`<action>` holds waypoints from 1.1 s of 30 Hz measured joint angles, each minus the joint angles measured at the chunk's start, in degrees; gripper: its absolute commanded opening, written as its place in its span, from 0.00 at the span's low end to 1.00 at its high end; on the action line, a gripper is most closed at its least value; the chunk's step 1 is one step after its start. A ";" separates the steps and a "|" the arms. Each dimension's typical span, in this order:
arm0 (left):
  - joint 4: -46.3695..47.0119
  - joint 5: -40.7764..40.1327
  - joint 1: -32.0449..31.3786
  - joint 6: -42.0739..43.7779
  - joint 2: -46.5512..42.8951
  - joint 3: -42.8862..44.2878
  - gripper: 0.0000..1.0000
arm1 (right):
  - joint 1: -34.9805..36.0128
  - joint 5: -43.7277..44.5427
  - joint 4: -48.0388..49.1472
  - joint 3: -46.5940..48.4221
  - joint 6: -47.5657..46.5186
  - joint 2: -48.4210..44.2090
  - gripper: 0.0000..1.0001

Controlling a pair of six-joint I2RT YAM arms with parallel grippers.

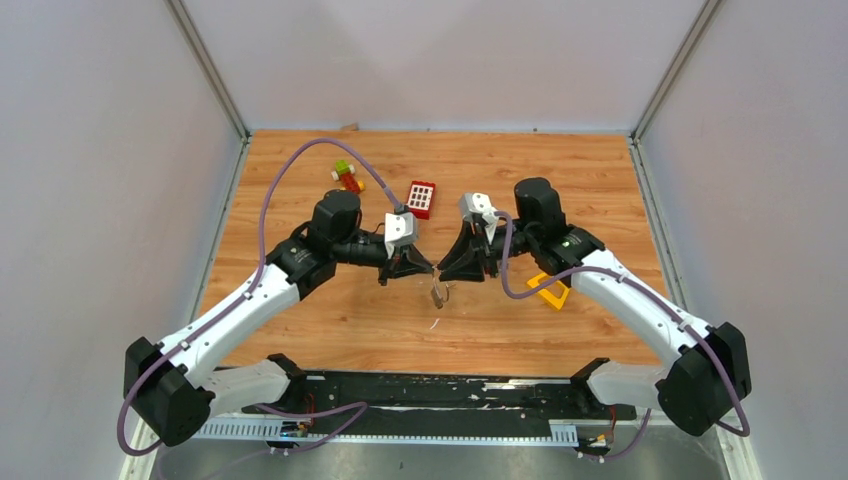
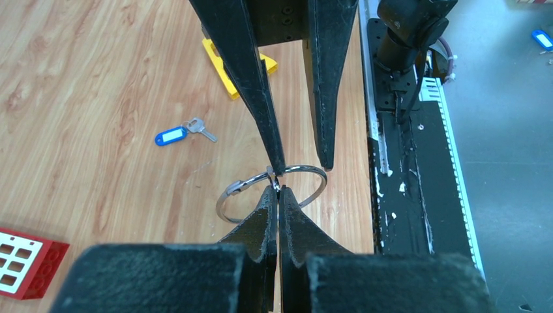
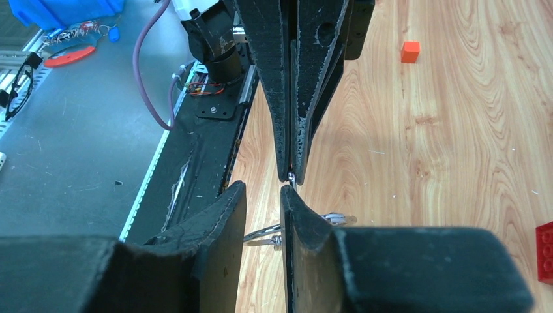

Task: Put the keys on the keyring

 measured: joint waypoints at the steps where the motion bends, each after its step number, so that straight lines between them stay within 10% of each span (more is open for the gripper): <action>1: -0.02 0.00 0.00 0.02 -0.09 -0.09 0.00 | -0.02 0.00 -0.52 0.24 -0.44 -0.11 0.27; 33: 3.06 1.51 -0.42 -0.35 -0.90 -2.69 0.00 | -1.01 0.44 -2.01 1.46 -0.52 3.28 0.27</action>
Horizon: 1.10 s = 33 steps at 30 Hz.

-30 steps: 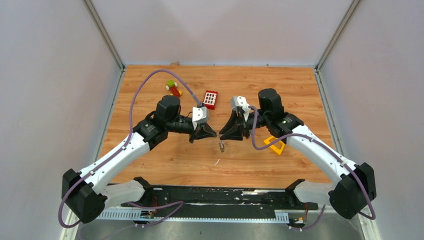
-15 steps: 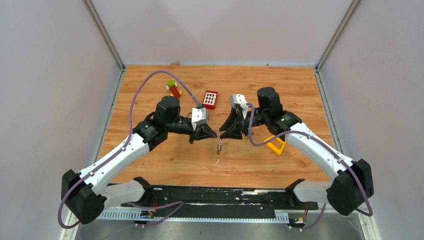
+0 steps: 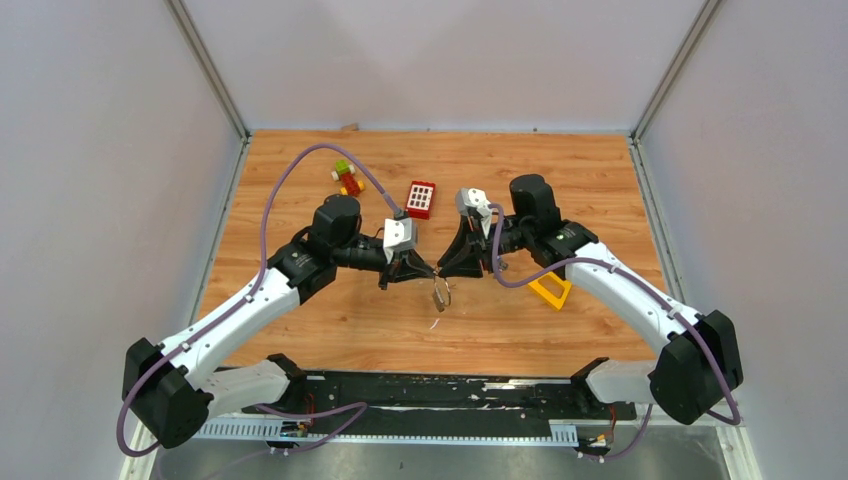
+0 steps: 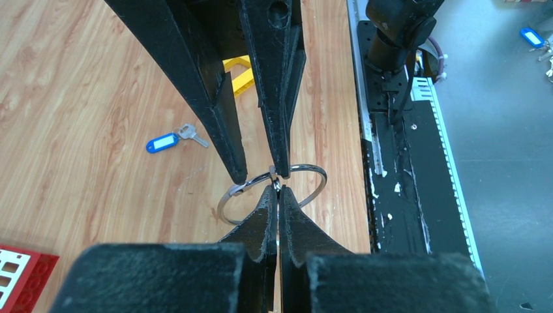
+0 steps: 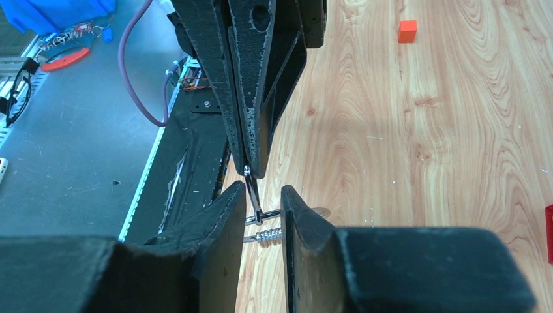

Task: Put the keys on the keyring

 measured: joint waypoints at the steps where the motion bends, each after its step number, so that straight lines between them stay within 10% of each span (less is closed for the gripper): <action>1: 0.02 0.00 0.00 0.00 0.00 0.00 0.00 | 0.00 -0.09 0.00 0.00 -0.02 0.00 0.27; 33: 1.25 -0.02 -0.22 -0.37 -0.61 -0.15 0.00 | 0.59 -2.32 -0.46 0.07 -0.09 0.37 0.17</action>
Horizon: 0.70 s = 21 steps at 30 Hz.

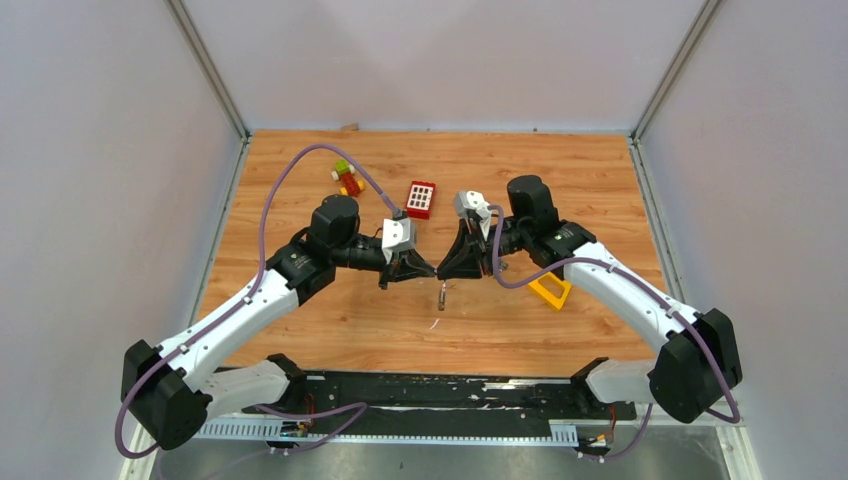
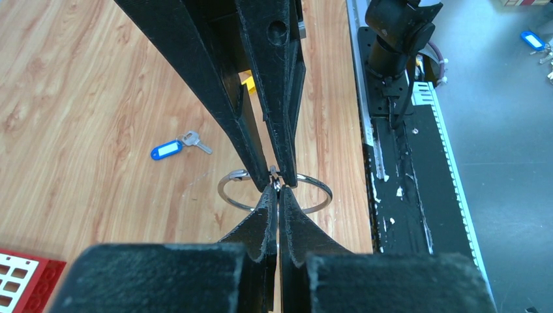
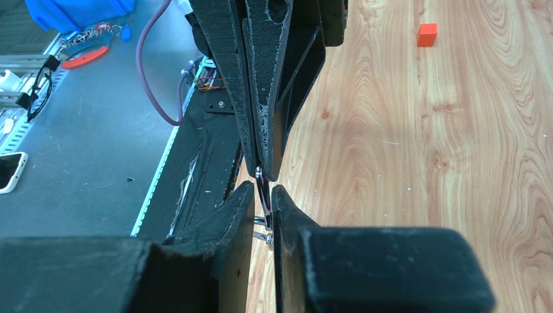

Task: Put the keys on the keyring

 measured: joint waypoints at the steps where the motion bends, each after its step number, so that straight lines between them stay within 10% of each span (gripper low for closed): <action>1: -0.02 0.00 0.00 0.02 0.00 0.00 0.00 | 0.00 0.00 -0.02 0.00 0.00 0.00 0.18; 21: -0.46 -0.07 0.00 0.26 0.00 0.00 0.00 | 0.00 0.02 -0.72 0.02 -1.36 -0.17 0.20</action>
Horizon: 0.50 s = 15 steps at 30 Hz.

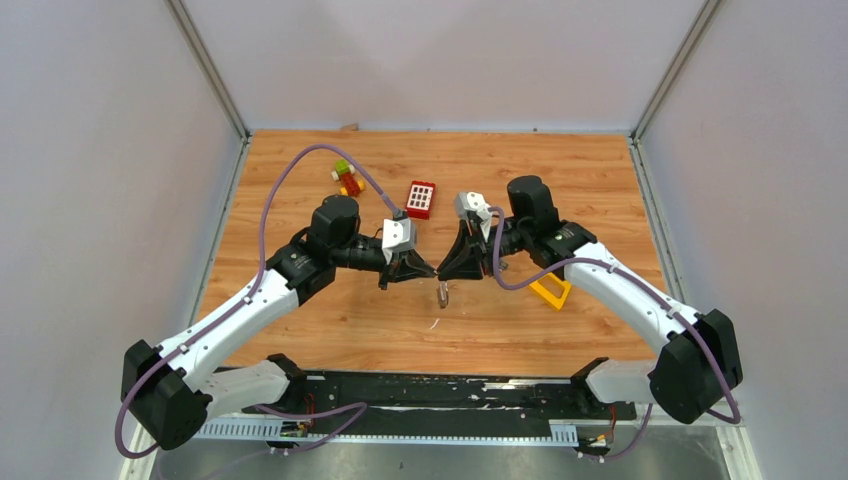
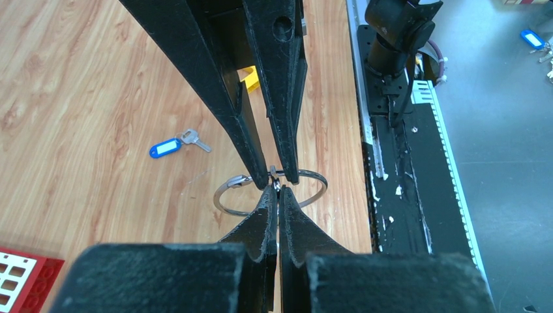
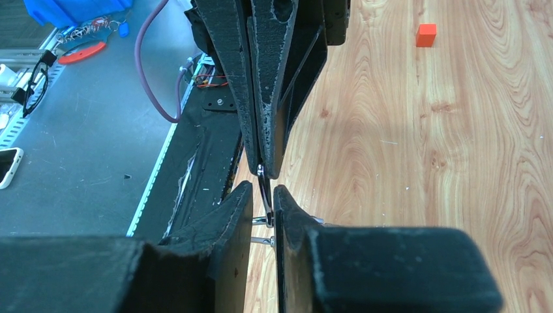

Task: Put the keys on the keyring

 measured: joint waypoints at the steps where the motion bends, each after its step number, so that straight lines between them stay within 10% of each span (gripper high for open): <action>1: 0.00 0.00 0.00 0.00 0.00 0.00 0.00 | 0.00 0.02 -0.15 0.00 -0.17 -0.02 0.20; 15: -0.02 0.02 -0.02 -0.02 0.00 0.00 0.00 | 0.00 0.02 -1.42 0.20 -1.05 -0.50 0.15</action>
